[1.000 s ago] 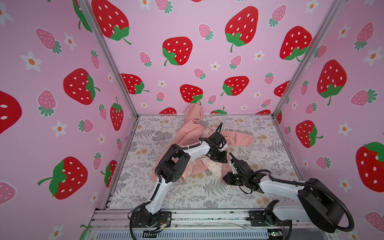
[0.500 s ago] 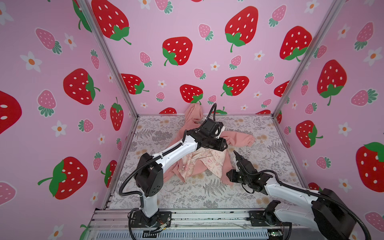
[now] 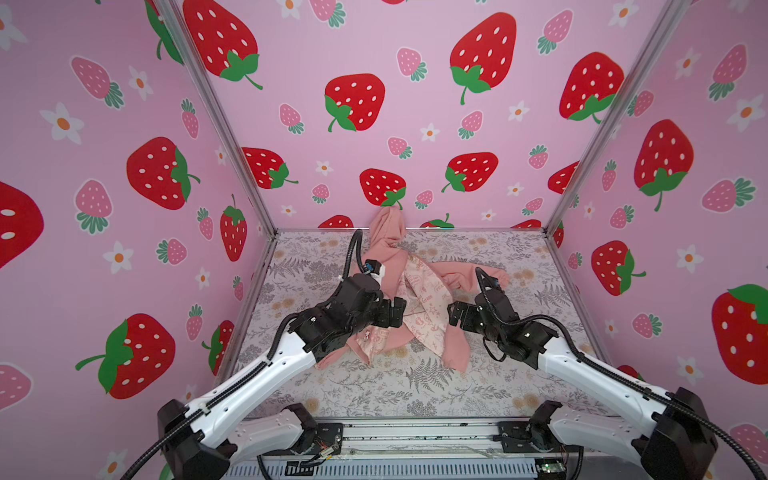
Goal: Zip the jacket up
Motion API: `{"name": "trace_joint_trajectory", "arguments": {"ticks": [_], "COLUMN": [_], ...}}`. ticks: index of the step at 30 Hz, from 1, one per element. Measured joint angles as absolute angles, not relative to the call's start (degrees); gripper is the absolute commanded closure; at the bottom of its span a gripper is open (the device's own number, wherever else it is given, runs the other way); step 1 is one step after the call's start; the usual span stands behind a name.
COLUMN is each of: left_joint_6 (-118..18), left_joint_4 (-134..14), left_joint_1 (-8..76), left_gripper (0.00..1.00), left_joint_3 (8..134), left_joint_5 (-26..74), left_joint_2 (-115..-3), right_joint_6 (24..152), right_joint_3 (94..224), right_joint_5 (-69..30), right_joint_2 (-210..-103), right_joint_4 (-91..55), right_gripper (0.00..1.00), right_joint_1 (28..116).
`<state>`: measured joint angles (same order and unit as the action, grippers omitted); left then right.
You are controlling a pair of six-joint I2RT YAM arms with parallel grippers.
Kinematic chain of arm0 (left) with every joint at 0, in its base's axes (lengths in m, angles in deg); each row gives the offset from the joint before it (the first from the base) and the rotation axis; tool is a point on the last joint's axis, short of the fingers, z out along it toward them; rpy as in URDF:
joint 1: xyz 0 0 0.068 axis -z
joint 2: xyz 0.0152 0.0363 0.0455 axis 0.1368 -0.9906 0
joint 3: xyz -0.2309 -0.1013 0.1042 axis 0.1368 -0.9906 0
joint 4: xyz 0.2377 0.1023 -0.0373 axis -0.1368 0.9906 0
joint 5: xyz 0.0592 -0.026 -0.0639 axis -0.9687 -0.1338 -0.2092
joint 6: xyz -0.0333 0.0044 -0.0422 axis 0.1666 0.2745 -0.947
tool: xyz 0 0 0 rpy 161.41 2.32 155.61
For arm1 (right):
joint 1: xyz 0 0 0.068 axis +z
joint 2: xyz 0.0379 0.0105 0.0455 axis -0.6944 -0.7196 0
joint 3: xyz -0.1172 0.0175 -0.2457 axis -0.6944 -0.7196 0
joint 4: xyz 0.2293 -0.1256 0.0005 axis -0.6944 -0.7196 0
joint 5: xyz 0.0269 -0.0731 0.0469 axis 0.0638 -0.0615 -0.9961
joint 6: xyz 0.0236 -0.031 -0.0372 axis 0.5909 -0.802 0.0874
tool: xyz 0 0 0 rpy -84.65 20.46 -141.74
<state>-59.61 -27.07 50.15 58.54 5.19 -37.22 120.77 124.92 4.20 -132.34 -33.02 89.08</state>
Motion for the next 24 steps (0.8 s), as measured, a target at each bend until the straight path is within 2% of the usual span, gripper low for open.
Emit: {"name": "trace_joint_trajectory", "arguments": {"ticks": [4, 6, 8, 12, 18, 24], "left_joint_6": [-61.27, -61.57, -61.79, -62.05, -63.85, -65.7], "left_joint_4": [-25.65, -23.94, -22.02, -18.68, -19.84, -23.03], "left_joint_1": [48.4, 47.15, 44.7, 35.98, 24.4, 20.62], "left_gripper": [0.01, 0.0, 0.04, 0.09, 0.17, 0.21], "left_joint_3": [57.16, 57.16, 56.83, 55.3, 45.27, 36.74], "left_joint_5": [3.03, 2.33, 2.57, 6.31, 15.95, 24.25], "left_joint_2": [-31.93, -30.84, -30.16, -29.94, -29.9, -30.18], "right_joint_6": [122.91, 123.28, 123.19, 122.99, 123.15, 123.26], "right_joint_3": [122.8, 120.9, 119.74, 120.55, 130.23, 143.15], "right_joint_5": [3.85, 3.15, 2.21, -0.19, -2.82, -4.24], "right_joint_2": [-131.11, -129.89, -129.21, -131.68, -147.62, -164.6], "right_joint_4": [-30.83, -29.37, -27.67, -24.43, -20.98, -17.35], "right_gripper": [0.02, 0.06, 0.13, 0.22, 0.3, 0.36], "right_joint_1": [89.08, 89.12, 89.32, 90.89, 100.16, 109.65]}}
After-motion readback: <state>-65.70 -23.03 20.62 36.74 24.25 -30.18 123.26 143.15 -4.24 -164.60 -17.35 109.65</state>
